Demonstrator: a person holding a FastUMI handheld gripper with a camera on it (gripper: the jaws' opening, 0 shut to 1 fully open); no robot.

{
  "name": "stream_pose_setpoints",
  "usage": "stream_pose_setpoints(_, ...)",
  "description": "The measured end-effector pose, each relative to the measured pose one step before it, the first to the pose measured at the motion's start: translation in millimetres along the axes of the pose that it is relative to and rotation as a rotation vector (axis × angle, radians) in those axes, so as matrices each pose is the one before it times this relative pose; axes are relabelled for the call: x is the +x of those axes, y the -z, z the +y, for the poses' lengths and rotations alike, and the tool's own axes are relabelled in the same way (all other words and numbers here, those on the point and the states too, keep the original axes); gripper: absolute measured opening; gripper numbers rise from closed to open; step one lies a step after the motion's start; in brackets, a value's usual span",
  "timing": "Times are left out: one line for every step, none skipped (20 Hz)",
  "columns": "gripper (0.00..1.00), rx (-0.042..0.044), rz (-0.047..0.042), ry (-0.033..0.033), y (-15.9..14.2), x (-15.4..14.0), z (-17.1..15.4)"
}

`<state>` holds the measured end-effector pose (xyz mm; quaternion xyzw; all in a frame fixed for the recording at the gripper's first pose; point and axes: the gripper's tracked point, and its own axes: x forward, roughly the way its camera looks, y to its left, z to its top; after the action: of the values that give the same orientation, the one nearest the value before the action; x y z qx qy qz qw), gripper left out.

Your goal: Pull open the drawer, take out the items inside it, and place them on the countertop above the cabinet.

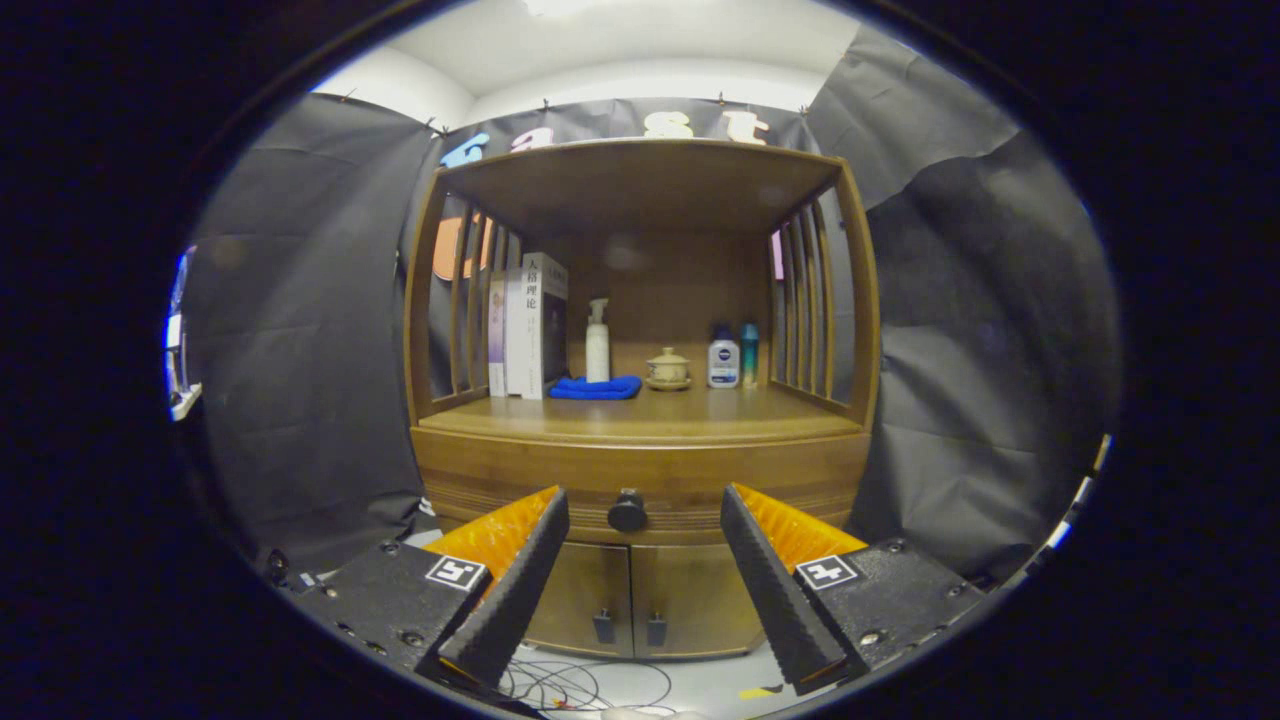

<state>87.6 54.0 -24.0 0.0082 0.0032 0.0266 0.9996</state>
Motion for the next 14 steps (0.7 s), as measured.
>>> stream_pose_setpoints(0.98, 0.00171, -0.00414, 0.00096, 2.32, 9.84, 2.36)
stream_pose_setpoints(0.98, -0.00215, 0.00137, -0.00040, 3.51, 9.72, 2.63)
stream_pose_setpoints(0.98, -0.00441, 0.00323, 0.00175, 4.54, 11.00, 1.67)
stream_pose_setpoints(0.98, -0.00621, 0.00591, 0.00151, 4.22, 10.06, 1.83)
stream_pose_setpoints(0.98, -0.00625, -0.00264, -0.00492, 2.89, 9.37, 3.12)
stream_pose_setpoints(0.98, -0.01189, 0.00054, 0.00260, 2.44, 7.75, 2.63)
stream_pose_setpoints(0.98, -0.01138, -0.00378, 0.00001, 2.09, 9.35, 1.91)
stream_pose_setpoints(0.98, -0.01175, -0.00065, 0.00277, 2.51, 9.29, 1.69)
stream_pose_setpoints(0.98, -0.01022, 0.00099, 0.00540, 5.00, 10.27, -0.06)
stream_pose_setpoints(0.98, -0.00262, 0.00757, 0.00273, 4.12, 9.05, -0.14)
stream_pose_setpoints(0.98, 0.00515, 0.00085, 0.00229, 2.60, 7.54, 1.26)
stream_pose_setpoints(0.98, 0.00861, 0.00311, 0.00611, 2.73, 7.97, -0.33)
stream_pose_setpoints(0.98, 0.00251, 0.00356, 0.00748, 2.57, 7.49, -2.23)
stream_pose_setpoints(0.98, -0.00041, 0.00700, 0.00667, 3.44, 6.79, -3.56)
